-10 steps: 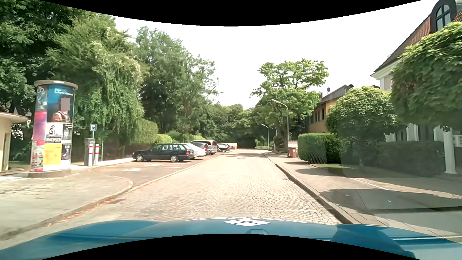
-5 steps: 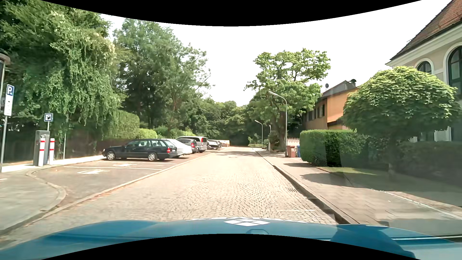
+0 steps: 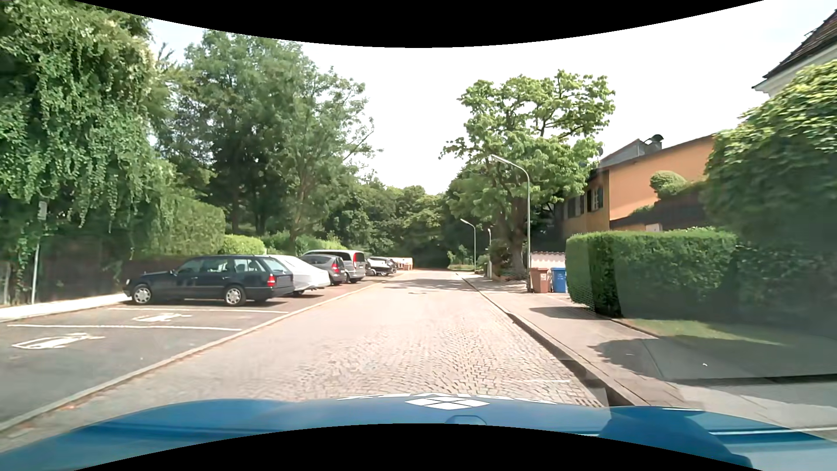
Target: Follow the waypoints while adhering to traffic rules and regulations
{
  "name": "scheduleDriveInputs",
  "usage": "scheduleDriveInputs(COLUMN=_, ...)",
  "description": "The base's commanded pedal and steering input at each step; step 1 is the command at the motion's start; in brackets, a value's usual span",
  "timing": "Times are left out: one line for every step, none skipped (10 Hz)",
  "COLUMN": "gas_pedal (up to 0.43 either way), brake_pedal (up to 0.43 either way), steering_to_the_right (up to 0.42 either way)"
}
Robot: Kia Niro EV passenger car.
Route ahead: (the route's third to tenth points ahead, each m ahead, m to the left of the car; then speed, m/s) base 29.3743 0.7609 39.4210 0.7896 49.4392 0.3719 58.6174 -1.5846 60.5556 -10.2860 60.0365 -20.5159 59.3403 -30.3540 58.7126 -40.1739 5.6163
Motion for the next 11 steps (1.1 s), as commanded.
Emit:
scheduleDriveInputs(gas_pedal=0.157, brake_pedal=0.000, steering_to_the_right=0.008)
scheduleDriveInputs(gas_pedal=0.157, brake_pedal=0.000, steering_to_the_right=0.004)
scheduleDriveInputs(gas_pedal=0.157, brake_pedal=0.000, steering_to_the_right=0.004)
scheduleDriveInputs(gas_pedal=0.157, brake_pedal=0.000, steering_to_the_right=0.004)
scheduleDriveInputs(gas_pedal=0.157, brake_pedal=0.000, steering_to_the_right=0.005)
scheduleDriveInputs(gas_pedal=0.150, brake_pedal=0.000, steering_to_the_right=0.005)
scheduleDriveInputs(gas_pedal=0.150, brake_pedal=0.000, steering_to_the_right=0.004)
scheduleDriveInputs(gas_pedal=0.150, brake_pedal=0.000, steering_to_the_right=0.003)
scheduleDriveInputs(gas_pedal=0.150, brake_pedal=0.000, steering_to_the_right=-0.003)
scheduleDriveInputs(gas_pedal=0.150, brake_pedal=0.000, steering_to_the_right=-0.004)
scheduleDriveInputs(gas_pedal=0.150, brake_pedal=0.000, steering_to_the_right=-0.003)
